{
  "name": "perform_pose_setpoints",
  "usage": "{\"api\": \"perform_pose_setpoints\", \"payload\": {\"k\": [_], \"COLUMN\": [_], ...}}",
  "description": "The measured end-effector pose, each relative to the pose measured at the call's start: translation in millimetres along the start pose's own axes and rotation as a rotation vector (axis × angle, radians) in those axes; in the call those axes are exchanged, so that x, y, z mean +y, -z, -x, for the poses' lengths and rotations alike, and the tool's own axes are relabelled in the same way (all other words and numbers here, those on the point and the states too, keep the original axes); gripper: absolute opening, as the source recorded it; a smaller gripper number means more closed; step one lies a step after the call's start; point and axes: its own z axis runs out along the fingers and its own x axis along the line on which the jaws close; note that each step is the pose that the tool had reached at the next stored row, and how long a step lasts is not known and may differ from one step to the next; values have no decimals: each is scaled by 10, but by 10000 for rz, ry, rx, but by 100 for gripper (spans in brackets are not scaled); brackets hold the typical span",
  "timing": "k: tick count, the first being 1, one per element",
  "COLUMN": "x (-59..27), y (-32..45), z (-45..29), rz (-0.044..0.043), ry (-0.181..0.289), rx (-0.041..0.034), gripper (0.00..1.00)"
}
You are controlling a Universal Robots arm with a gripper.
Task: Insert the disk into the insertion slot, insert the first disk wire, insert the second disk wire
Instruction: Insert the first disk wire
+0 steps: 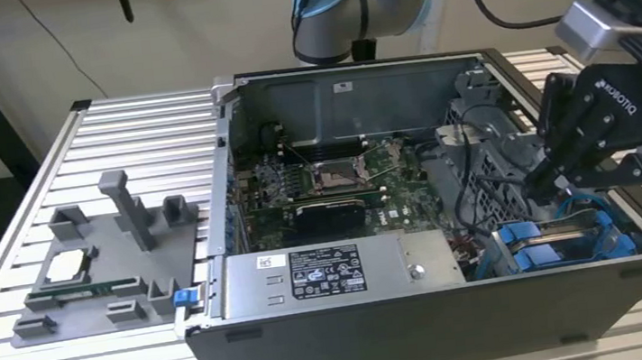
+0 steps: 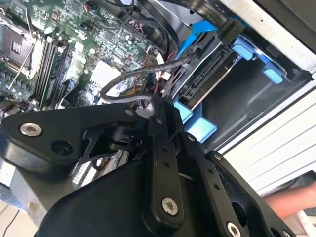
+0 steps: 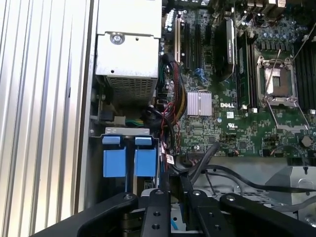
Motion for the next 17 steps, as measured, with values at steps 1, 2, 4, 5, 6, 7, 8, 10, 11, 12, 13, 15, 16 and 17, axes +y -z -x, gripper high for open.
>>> {"api": "perform_pose_setpoints", "payload": {"k": [1, 2, 4, 5, 6, 7, 8, 10, 11, 12, 13, 15, 16, 17], "x": [0, -1, -2, -2, -2, -3, -2, -2, -3, -2, -3, -4, -9, -27], "y": [-3, -4, -7, -7, -9, -10, -9, -9, -8, -8, -6, -11, -19, -29], "z": [-7, -14, -23, -28, -33, -40, -47, -65, -77, -92, -109, -132, -134, -136], "rz": [-29, -77, -214, -301, -395, -494, -601, -818, -920, -1026, -1124, -1268, -1312, -1323], "ry": [21, 45, 134, 188, 237, 278, 318, 382, 404, 423, 439, 455, 461, 461], "rx": [-2, 2, 19, 31, 40, 46, 56, 68, 73, 76, 80, 85, 84, 86], "gripper": [0, 0, 0, 0, 0, 0, 0, 0, 0, 0, 0, 0, 0, 0]}}
